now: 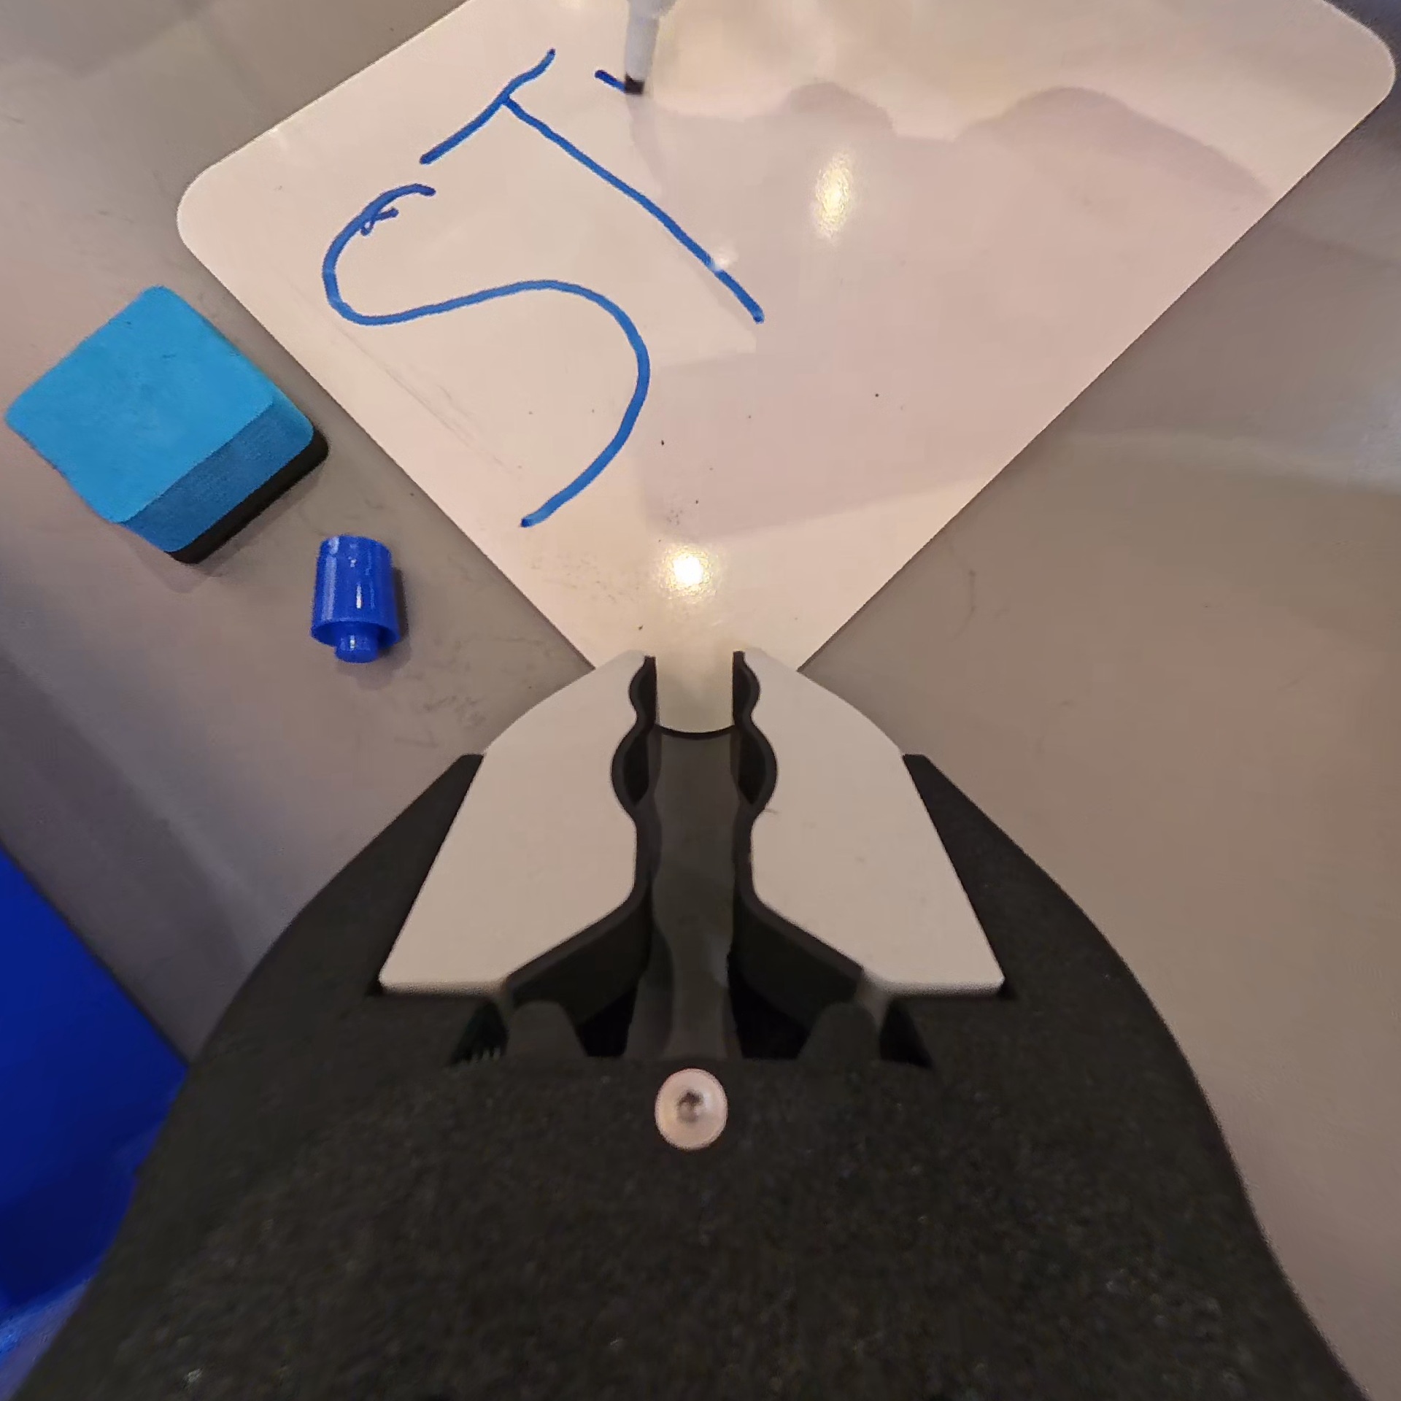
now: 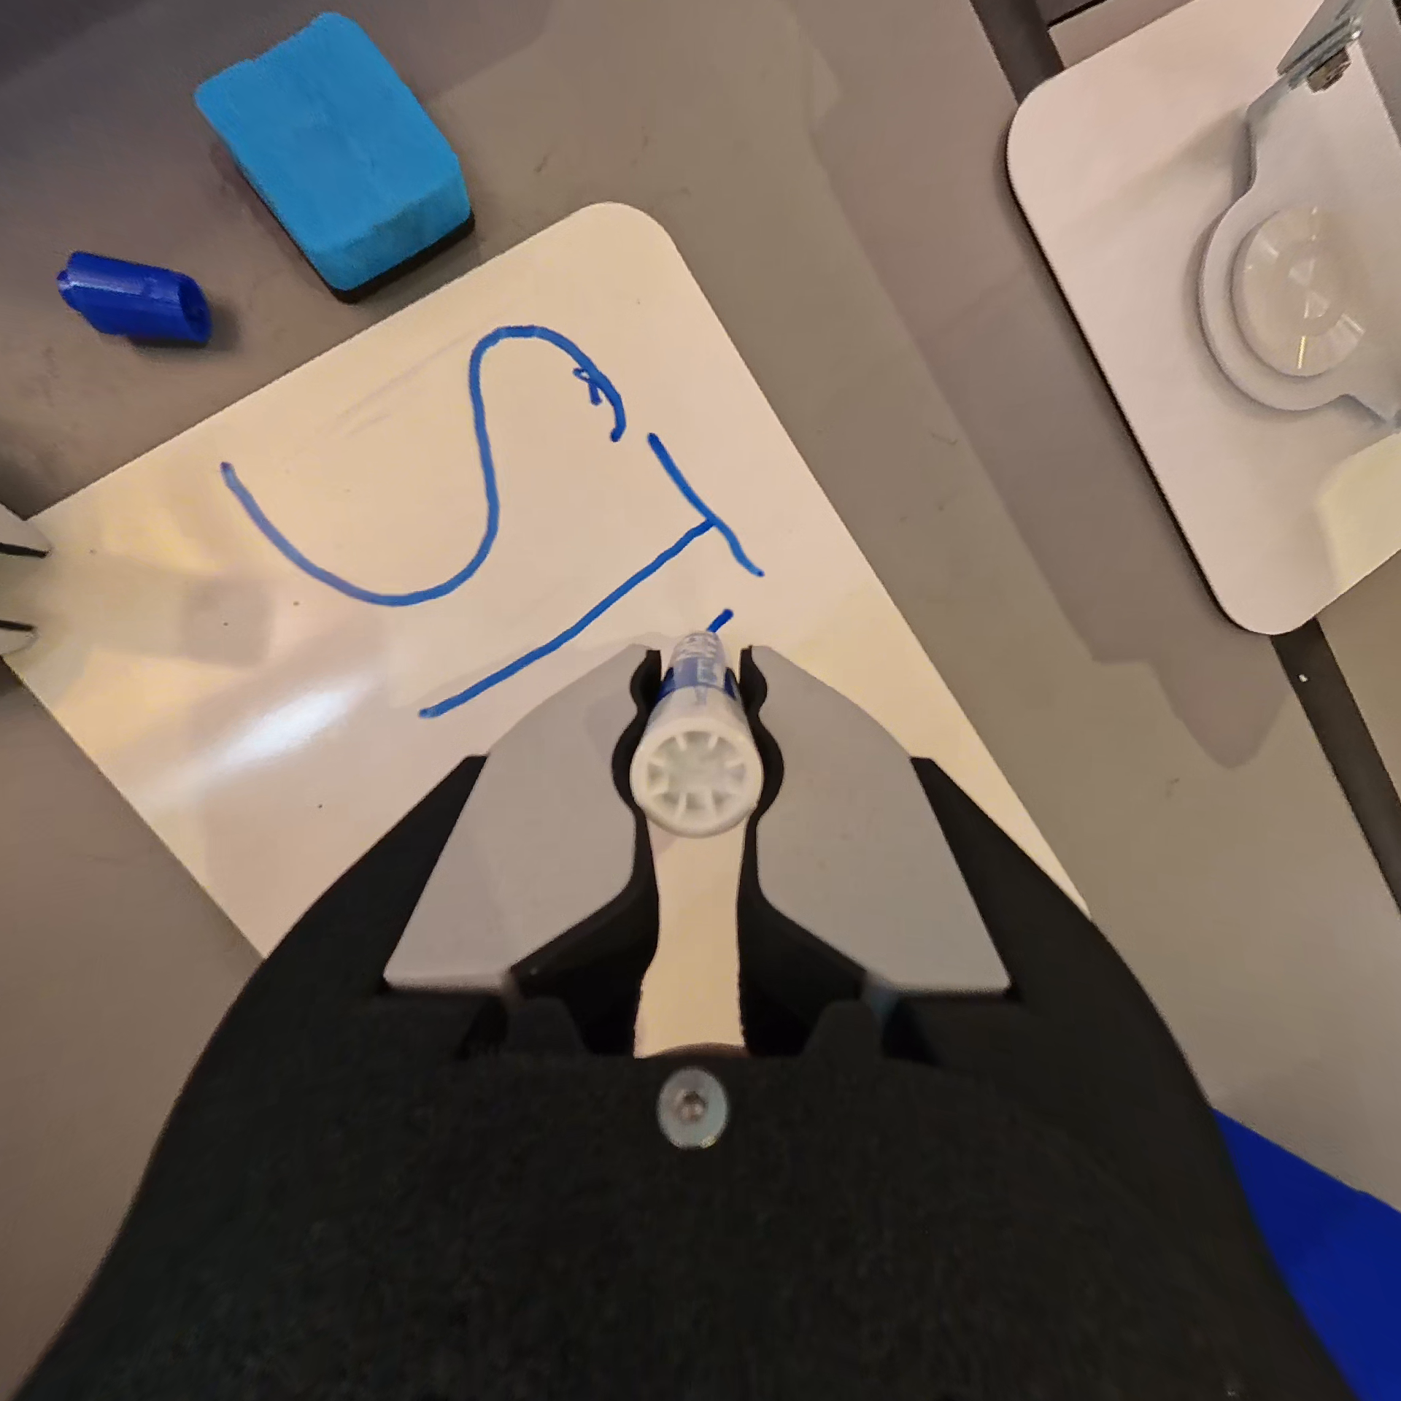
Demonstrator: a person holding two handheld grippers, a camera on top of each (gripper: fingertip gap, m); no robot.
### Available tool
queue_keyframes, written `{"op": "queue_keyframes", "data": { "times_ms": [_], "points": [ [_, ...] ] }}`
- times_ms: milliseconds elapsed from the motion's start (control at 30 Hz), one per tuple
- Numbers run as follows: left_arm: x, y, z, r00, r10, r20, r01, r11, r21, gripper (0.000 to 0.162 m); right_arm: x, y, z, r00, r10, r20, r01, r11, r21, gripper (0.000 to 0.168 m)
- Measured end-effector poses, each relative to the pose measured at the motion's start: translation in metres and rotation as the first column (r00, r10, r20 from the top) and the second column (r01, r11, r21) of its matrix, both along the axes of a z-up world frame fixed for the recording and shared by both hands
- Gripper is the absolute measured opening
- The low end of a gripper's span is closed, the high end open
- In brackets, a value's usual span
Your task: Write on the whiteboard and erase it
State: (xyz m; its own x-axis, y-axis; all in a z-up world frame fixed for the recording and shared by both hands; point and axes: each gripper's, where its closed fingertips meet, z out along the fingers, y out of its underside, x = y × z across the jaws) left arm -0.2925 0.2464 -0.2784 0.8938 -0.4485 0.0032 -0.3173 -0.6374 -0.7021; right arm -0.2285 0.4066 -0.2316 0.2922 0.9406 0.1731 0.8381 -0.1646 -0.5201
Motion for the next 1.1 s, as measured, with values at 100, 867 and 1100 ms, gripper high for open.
{"op": "queue_keyframes", "data": {
  "times_ms": [100,867,1100],
  "points": [
    [0.000,0.000,0.000,1.000,0.001,-0.004,-0.001,1.000,0.002,0.018,0.004,-0.008,0.000,1.000,-0.002,-0.007,0.002,1.000,-0.001,0.020],
    [-0.003,0.000,0.000,0.999,0.020,-0.028,-0.020,1.000,0.008,0.018,0.037,-0.086,-0.001,1.000,0.004,-0.023,-0.004,1.000,0.027,0.020],
    [-0.003,-0.001,0.000,0.999,0.020,-0.030,-0.020,1.000,0.006,0.018,0.055,-0.085,-0.001,1.000,-0.020,-0.025,0.020,1.000,0.005,0.020]
  ]
}}
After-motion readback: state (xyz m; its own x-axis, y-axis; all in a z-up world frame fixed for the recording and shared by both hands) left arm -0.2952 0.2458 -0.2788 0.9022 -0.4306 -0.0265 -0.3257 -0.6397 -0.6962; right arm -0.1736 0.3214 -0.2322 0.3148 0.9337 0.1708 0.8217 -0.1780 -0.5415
